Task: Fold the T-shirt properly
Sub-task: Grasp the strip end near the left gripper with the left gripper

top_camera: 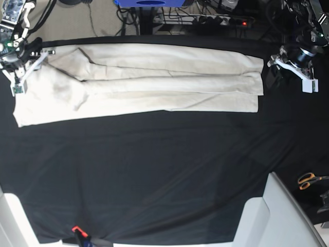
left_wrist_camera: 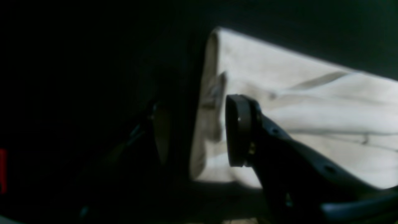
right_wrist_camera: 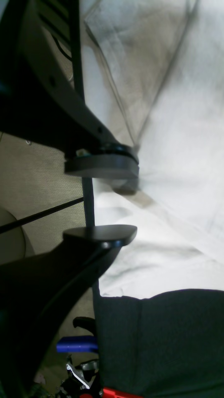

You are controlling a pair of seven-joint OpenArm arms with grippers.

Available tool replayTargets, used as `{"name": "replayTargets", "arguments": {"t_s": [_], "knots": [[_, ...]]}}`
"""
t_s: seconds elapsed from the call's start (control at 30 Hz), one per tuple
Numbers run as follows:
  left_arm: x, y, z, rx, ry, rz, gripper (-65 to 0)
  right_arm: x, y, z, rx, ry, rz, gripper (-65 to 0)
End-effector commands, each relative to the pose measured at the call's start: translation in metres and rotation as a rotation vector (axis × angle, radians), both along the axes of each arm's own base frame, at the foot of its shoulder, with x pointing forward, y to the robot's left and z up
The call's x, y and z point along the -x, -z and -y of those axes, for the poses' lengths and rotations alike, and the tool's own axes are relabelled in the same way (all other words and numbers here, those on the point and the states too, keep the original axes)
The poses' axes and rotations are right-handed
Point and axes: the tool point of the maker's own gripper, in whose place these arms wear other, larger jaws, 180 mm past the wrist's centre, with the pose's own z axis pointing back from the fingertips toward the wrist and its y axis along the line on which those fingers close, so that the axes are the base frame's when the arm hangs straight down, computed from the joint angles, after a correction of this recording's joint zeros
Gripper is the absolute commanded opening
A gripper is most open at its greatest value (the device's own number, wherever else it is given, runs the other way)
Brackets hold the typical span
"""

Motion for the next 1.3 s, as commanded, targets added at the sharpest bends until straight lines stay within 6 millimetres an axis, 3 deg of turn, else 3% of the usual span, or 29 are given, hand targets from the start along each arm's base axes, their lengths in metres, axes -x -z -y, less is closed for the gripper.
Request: {"name": "replayTargets", "arguments": {"t_s": [0.0,0.23,0.47,0.53,0.6,0.67,0.87,1.03,1.27], "knots": [[-0.003,-0.014,-0.009,-0.012,-0.004,0.039,-36.9,-0.006,-0.007,0.004,0.016,-0.006,0.027,-41.4],[-0.009,-0.02,-0.01,0.005,-0.017,0.066,-37.0,-0.006,-0.007,0.004,0.016,-0.006,0.027,-41.4],[-0.01,-0.009,-0.004,0.047,-0.032,0.048,-35.1,0.003,0.008,0.004,-0.005,0.004,-0.017,-41.4],[-0.006,0.0,-0.004,0.062,-0.034,0.009,-25.2,0.006,0.012,0.004,-0.011,0.007,-0.03,-41.7],[-0.008,0.004,-0.005,0.074,-0.043,0.001,-10.7,0.006,0.012,0.004,-0.011,0.007,-0.03,-41.7],[-0.006,0.013,-0.006,0.098,-0.059,-0.017,-4.3,0.006,0.011,0.004,-0.011,0.007,-0.028,-41.7],[-0.013,0.038,-0.002,0.18,-0.111,-0.046,-4.3,0.006,0.011,0.004,-0.01,0.006,-0.027,-41.7],[-0.02,0.04,0.002,0.199,-0.114,-0.039,-4.3,0.006,0.011,0.004,-0.01,0.006,-0.027,-41.7],[-0.025,0.049,0.036,0.215,-0.008,-0.075,-4.3,0.005,0.011,0.004,-0.01,0.006,-0.025,-41.7]]}}
